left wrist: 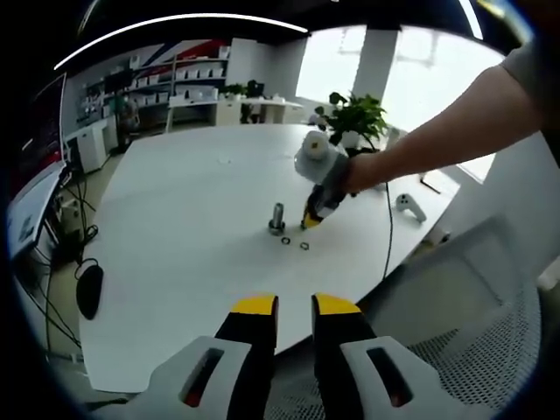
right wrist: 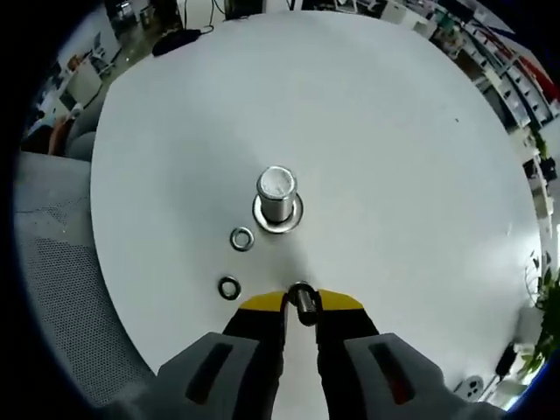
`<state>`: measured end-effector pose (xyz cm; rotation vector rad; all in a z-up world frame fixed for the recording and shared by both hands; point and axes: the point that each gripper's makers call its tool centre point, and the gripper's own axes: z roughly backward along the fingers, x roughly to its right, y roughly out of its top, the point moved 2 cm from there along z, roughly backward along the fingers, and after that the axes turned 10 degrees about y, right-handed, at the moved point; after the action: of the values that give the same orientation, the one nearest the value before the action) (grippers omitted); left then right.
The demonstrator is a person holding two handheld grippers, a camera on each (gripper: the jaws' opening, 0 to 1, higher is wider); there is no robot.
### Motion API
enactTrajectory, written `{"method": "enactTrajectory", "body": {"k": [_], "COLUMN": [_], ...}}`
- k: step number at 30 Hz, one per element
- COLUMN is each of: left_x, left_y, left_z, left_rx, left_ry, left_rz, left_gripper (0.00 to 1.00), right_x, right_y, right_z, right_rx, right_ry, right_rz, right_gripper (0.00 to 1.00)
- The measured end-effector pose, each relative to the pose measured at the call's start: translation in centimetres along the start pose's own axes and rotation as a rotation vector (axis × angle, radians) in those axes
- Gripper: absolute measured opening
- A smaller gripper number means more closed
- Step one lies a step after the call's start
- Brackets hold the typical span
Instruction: Place the washer onto the threaded stud by aligning its center hole with the stud, sliding it down to the base, and recovering from edge contact or off-axis alignment until the washer reaches the visible bottom stop.
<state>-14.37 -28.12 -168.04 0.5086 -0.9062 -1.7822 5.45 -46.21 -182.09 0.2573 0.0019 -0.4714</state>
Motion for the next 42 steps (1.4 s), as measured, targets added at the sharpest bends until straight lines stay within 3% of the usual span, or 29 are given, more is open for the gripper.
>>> {"method": "enactTrajectory", "body": {"k": [8,18,21,29,42], "left_x": [0.1,0.1,0.1,0.0,-0.1], "left_y": [0.0,0.1,0.0,0.0,0.0], "left_z": [0.0,0.1,0.1,0.1,0.0], "left_rx": [-0.001,0.008,0.006,0.002,-0.001], "left_ry": [-0.008,-0.006,-0.005,0.0,0.004], "left_rz": [-0.004,-0.005,-0.005,-0.002,0.0], "left_gripper": [0.12,0.12,0.12,0.12,0.12], "right_x": [-0.3,-2.2,-3.3,-5.3,-5.1], "right_y": [-1.1,-3.6,-2.9,-1.4,-0.8], "right_z": [0.5,0.4,0.3,-1.5,-1.5], "right_rx": [-0.006,-0.005,0.025,0.024,0.032], "right_ry": [-0.02,0.019,0.041,0.072,0.098], "right_rz": [0.017,-0.055,-0.061,-0.015,-0.01], "right_gripper": [0.21,0.24,0.24,0.24,0.23]}}
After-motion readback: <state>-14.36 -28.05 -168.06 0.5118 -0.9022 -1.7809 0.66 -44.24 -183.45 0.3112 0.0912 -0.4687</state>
